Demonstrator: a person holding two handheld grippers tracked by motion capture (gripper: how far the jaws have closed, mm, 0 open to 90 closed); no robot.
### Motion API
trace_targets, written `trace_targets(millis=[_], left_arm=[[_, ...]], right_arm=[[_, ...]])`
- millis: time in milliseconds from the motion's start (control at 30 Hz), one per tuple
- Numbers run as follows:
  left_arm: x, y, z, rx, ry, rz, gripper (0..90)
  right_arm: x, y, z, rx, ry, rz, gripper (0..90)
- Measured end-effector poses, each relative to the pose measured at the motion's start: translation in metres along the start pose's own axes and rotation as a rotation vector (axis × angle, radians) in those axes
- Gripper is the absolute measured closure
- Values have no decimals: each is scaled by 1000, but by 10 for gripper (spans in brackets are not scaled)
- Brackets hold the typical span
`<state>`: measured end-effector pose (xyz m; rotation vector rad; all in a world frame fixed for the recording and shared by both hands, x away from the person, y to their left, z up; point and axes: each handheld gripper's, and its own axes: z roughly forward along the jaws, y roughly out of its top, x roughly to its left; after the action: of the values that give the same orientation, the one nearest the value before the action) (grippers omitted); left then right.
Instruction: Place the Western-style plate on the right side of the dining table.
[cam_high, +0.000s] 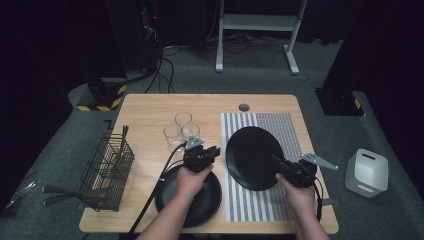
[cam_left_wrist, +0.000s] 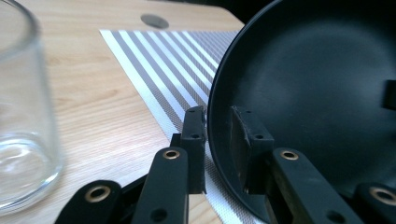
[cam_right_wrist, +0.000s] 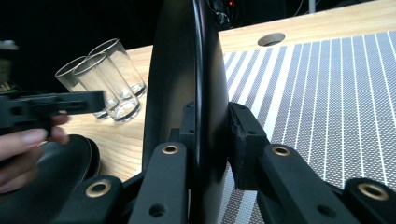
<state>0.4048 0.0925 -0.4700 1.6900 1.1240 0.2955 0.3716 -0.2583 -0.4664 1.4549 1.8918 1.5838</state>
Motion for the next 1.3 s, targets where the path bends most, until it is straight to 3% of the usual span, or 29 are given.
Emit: trace_targets(millis=[133,367,533,700,800,967,1033,1100,1300], left_arm=[[2,-4,-24,-25,0,35,742],[16,-16,-75,-94,-11,19,736],[33,-31,-112,-118,35,22,730],[55,-49,-140,-136,83,-11,731],[61,-56,-146,-130,97,-14,732],[63,-64,-148,-122,106,7,732],[63,-66,-148,-128,99,1,732],[64,-68,-146,-129,99,4,731],[67,-73,-143,-127,92,-13,731]], right_arm=[[-3,1,2,14,-1,22,775],[-9,4,6,42,-5,62,770],[-16,3,8,61,-19,88,763],[-22,1,10,65,-9,134,767],[-23,2,12,62,-7,158,767],[-19,7,16,58,-17,153,773],[-17,10,14,43,-45,129,789],[-14,14,14,50,-93,75,804],[-21,13,15,63,-95,123,812]])
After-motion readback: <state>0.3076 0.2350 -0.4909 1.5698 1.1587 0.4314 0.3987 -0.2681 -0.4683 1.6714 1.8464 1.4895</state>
